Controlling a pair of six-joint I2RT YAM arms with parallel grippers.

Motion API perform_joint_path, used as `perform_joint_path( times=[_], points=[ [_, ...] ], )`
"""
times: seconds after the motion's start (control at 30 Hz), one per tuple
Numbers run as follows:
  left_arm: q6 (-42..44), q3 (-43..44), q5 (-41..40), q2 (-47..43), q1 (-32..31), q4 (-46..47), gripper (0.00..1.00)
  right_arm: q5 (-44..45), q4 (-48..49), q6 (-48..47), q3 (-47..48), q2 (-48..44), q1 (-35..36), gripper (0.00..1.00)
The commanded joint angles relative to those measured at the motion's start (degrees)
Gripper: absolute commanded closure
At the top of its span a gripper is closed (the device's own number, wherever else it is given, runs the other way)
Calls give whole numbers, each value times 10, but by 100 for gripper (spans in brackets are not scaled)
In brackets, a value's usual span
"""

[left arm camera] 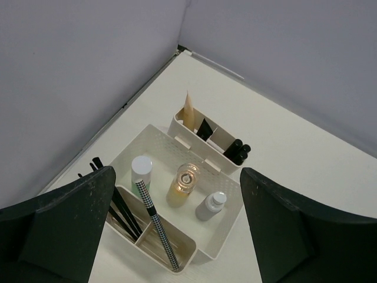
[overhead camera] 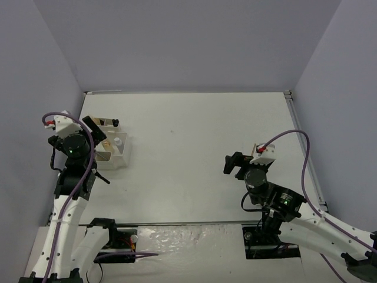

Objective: Organize the makeup

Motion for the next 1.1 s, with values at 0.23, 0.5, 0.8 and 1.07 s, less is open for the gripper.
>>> perform_joint_path(
  times=[0.23,0.5,0.8,1.07],
  points=[
    [-3,83,134,54,-1,-118,14,-151,-74,62,50,96,-213,10],
    [5,88,264,70,-1,-160,11,-280,-71,10,55,190,-386,16],
    [2,42,335,52,-2,-145,11,-305,-29,-6,55,294,-460,36],
    [0,41,358,49,-1,-143,11,-301,8,-21,77,375,-472,55]
  ],
)
